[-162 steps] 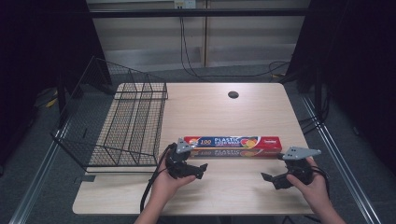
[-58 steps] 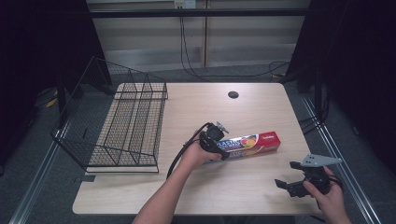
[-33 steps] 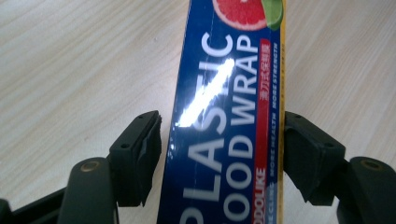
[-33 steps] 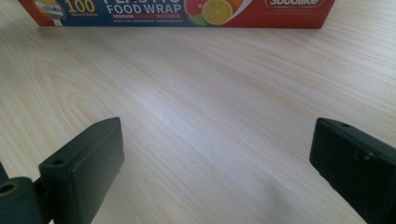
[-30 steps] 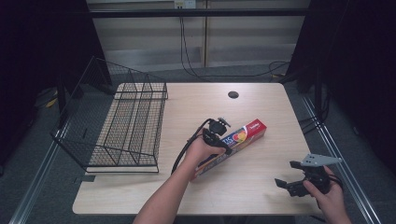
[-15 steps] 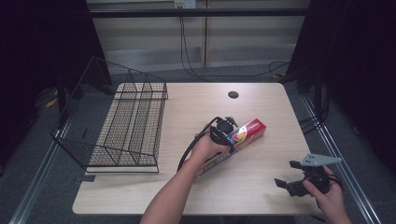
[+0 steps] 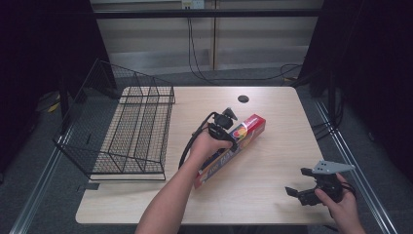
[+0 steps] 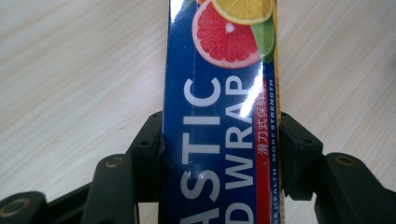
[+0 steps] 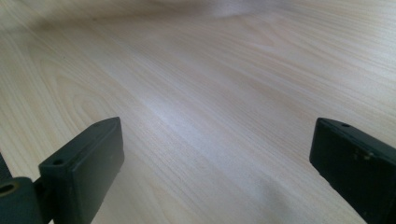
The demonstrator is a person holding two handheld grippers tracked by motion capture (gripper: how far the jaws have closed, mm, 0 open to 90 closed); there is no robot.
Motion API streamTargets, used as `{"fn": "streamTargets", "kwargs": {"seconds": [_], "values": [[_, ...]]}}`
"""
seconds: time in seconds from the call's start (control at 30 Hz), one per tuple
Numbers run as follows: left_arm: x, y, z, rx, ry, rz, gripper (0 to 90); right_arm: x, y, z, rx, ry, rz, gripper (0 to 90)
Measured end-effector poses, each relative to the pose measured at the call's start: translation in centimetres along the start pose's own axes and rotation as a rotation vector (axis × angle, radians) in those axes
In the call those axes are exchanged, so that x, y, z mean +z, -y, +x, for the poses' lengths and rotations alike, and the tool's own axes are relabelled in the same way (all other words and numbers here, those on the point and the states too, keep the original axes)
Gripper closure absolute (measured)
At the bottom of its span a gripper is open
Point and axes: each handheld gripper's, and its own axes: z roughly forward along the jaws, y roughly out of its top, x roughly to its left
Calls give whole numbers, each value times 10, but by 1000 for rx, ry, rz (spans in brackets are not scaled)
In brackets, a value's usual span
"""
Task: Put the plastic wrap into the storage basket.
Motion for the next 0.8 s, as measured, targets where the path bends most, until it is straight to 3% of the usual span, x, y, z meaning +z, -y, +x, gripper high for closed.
{"fn": "streamTargets", "kwargs": {"seconds": [0.03, 0.23, 0.33, 0.63, 0.8], "values": [[-8, 0, 4, -24, 4, 6, 444, -1, 0, 0, 3, -1, -1, 28], [-27, 1, 12, -55, -24, -2, 444, -1, 0, 0, 3, 3, -3, 28], [-37, 1, 17, -70, -16, -7, 444, -1, -1, 0, -3, 1, -5, 28], [-53, 2, 27, -124, -38, -19, 444, 0, -1, 1, -2, -1, -7, 28], [-59, 2, 31, -129, -47, -5, 444, 0, 0, 0, -2, -2, -5, 28]]}}
